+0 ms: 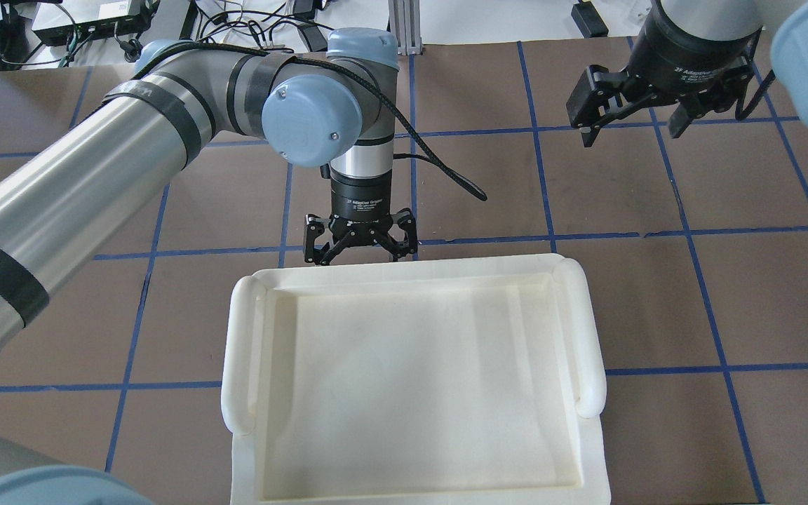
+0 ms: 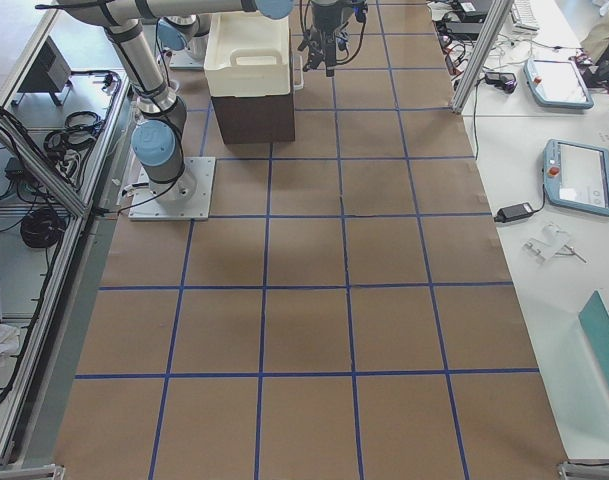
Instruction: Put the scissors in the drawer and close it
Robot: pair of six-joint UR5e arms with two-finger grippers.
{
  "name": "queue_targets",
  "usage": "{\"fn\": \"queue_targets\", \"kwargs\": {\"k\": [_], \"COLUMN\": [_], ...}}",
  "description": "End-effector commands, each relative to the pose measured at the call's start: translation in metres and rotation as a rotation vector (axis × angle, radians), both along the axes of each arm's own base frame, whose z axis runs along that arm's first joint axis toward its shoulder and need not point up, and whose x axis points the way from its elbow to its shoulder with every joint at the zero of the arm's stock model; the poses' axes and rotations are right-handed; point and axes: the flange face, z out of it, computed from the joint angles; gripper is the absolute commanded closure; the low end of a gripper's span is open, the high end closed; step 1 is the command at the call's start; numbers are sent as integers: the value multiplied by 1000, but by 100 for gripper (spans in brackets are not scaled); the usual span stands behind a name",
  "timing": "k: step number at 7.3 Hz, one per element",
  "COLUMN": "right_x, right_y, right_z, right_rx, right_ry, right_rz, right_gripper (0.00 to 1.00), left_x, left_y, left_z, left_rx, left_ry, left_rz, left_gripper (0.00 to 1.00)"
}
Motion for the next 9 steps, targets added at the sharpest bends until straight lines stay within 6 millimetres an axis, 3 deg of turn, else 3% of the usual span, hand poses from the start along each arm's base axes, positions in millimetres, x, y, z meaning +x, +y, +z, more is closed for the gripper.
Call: {"fn": "queue_targets", "kwargs": {"k": [1, 4, 6, 8, 9], "right_x": [-1, 1, 1, 2, 1], "right_y": [1, 0, 1, 1, 0], "right_z": [1, 0, 1, 1, 0], "right_rx": [0, 0, -2, -3, -2], "right_ry": [6, -6, -11, -10, -6], "right_rz": [-1, 1, -3, 1, 4], "right_gripper": [0, 0, 0, 0, 0], "left_x": [5, 33, 55, 106, 141], "left_y": [-10, -57, -76, -86, -91], "left_z": [10, 43, 83, 132, 155], "left_rx": [-34, -159, -285, -419, -481], "left_ry": [14, 82, 207, 219, 225], "left_rz": [6, 31, -171, -197, -194], "left_gripper": [0, 0, 0, 0, 0]}}
